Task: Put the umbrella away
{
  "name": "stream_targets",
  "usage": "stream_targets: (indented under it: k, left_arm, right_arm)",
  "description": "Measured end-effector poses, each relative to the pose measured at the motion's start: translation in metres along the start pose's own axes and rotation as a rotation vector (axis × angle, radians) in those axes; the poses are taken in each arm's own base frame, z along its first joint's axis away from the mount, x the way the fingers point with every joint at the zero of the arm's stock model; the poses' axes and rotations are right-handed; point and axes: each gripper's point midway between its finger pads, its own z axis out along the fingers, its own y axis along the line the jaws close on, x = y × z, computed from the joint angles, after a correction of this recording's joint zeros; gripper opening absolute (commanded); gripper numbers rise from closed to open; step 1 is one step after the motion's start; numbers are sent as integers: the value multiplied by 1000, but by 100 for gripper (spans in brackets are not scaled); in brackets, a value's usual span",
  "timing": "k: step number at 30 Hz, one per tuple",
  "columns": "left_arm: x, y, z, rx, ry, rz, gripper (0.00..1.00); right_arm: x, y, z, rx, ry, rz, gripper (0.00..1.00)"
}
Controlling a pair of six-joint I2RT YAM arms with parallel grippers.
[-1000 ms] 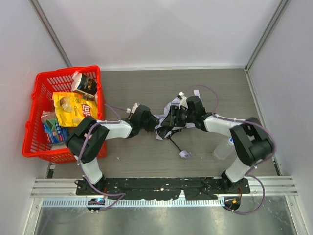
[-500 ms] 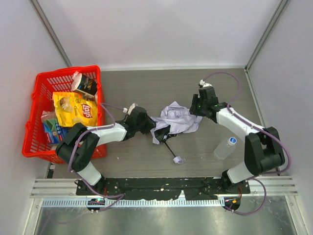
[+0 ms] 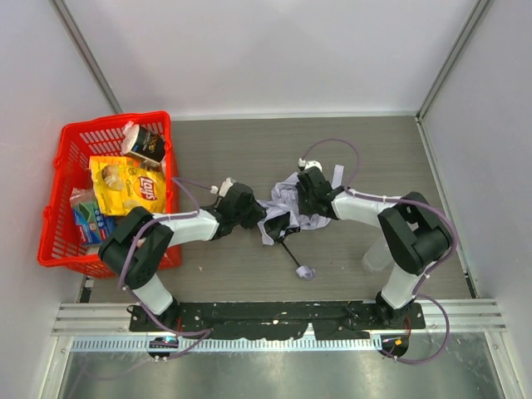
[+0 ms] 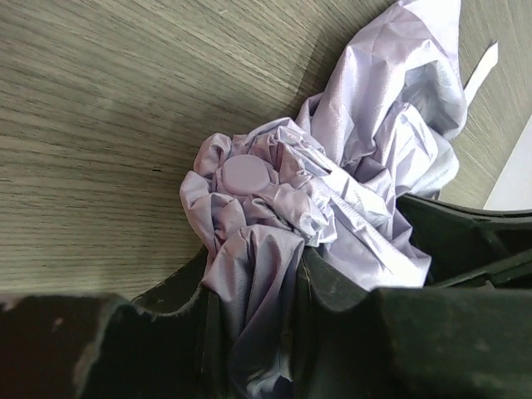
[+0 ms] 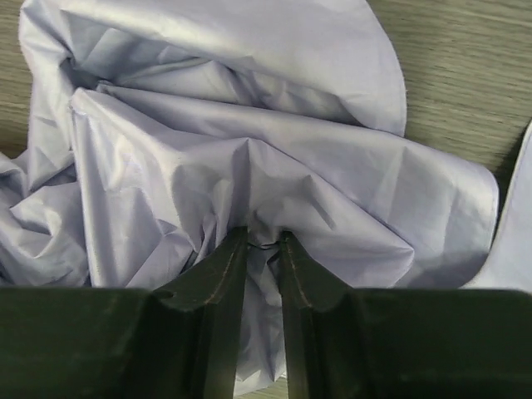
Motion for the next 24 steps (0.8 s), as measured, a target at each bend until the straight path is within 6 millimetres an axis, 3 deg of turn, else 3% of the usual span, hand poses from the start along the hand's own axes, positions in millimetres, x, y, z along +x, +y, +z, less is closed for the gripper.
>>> stream_targets:
  k: [2,4,8,11,15,18,21,24]
  left_arm:
    - [0,-1,1,-5,-8,-2,0]
    - [0,-1,1,-13,-16,-5,0]
    - [1,1,3,-40,-24,-14,0]
    - [2,1,6,-53,-23,-34,0]
    - [4,0,8,-57,-23,-53,0]
    - [5,-2,9,-58,-24,-65,0]
    - [5,-1,9,-75,-22,-71,0]
    - [5,-2,8,-100,-19,-78,0]
  right_arm:
    - [2,6,0,-12,0,-8,40]
    - [2,5,-2,-3,-1,-24,58]
    - [-4,-10,-21,73,6,-111,69]
    - [-31,-11,-51,130,-56,-202,72]
    - [-78,35,-101,-16,-231,-274,75]
    - [-88,77,-125,-223,-316,-307,77]
    - [-72,105,-128,-381,-336,-358,77]
    - [-27,107,-108,-435,-258,-429,77]
